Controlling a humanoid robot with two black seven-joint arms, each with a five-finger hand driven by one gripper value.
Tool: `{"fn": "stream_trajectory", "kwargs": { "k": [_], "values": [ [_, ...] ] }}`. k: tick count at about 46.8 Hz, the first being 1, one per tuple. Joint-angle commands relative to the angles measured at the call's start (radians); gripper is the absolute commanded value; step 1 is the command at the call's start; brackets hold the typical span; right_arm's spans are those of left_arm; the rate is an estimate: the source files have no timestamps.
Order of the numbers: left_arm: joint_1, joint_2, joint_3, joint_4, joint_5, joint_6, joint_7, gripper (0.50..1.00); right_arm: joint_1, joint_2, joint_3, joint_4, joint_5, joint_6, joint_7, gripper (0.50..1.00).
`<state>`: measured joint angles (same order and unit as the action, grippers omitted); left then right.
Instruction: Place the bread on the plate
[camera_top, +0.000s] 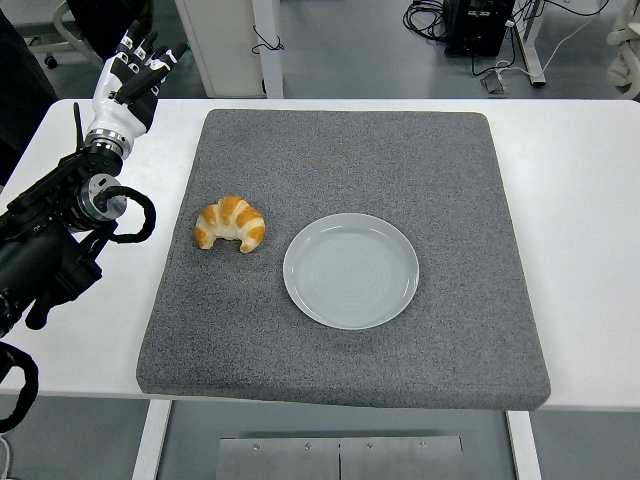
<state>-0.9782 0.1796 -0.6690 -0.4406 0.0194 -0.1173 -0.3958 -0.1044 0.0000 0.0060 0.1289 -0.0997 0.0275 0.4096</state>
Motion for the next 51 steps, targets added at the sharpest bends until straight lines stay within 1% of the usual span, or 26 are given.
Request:
{"fn": "stream_trajectory", "kwargs": {
  "k": [1, 6, 12, 15, 19, 23, 26, 30, 33, 35, 39, 44, 51],
  "values": [
    [-0.001, 0.001, 0.000, 0.000, 0.002, -0.001, 0.002, 0.977, 0.000, 0.000, 0.000, 0.000, 0.000, 0.000, 0.000, 1.000],
    [0.001, 0.009, 0.002, -0.003, 0.005, -0.021, 0.000, 0.977, 0.000, 0.000, 0.000, 0.000, 0.000, 0.000, 0.000, 1.000],
    [0.001, 0.041, 0.008, -0.007, 0.010, -0.094, 0.000, 0.977, 0.000, 0.000, 0.000, 0.000, 0.000, 0.000, 0.000, 1.000],
    [-0.001, 0.047, 0.022, -0.009, 0.013, -0.111, 0.005, 0.977, 0.000, 0.000, 0.000, 0.000, 0.000, 0.000, 0.000, 1.000],
    [-0.008, 0.063, 0.041, -0.027, 0.014, -0.108, 0.011, 0.977, 0.000, 0.000, 0.000, 0.000, 0.000, 0.000, 0.000, 1.000],
    [-0.013, 0.092, 0.092, -0.076, 0.017, -0.101, 0.021, 0.975, 0.000, 0.000, 0.000, 0.000, 0.000, 0.000, 0.000, 1.000],
    [-0.017, 0.123, 0.144, -0.118, 0.019, -0.082, 0.029, 0.974, 0.000, 0.000, 0.000, 0.000, 0.000, 0.000, 0.000, 1.000],
    [-0.034, 0.161, 0.206, -0.164, 0.020, -0.042, 0.032, 0.974, 0.000, 0.000, 0.000, 0.000, 0.000, 0.000, 0.000, 1.000],
    [-0.046, 0.182, 0.245, -0.173, 0.020, -0.022, 0.032, 0.974, 0.000, 0.000, 0.000, 0.000, 0.000, 0.000, 0.000, 1.000],
    [-0.053, 0.195, 0.262, -0.175, 0.020, -0.021, 0.034, 0.974, 0.000, 0.000, 0.000, 0.000, 0.000, 0.000, 0.000, 1.000],
    [-0.056, 0.210, 0.272, -0.176, 0.043, -0.021, 0.043, 0.974, 0.000, 0.000, 0.000, 0.000, 0.000, 0.000, 0.000, 1.000],
    [-0.054, 0.216, 0.272, -0.176, 0.120, -0.018, 0.078, 0.972, 0.000, 0.000, 0.000, 0.000, 0.000, 0.000, 0.000, 1.000],
    [-0.057, 0.227, 0.272, -0.190, 0.165, -0.016, 0.097, 0.972, 0.000, 0.000, 0.000, 0.000, 0.000, 0.000, 0.000, 1.000]
  ]
}}
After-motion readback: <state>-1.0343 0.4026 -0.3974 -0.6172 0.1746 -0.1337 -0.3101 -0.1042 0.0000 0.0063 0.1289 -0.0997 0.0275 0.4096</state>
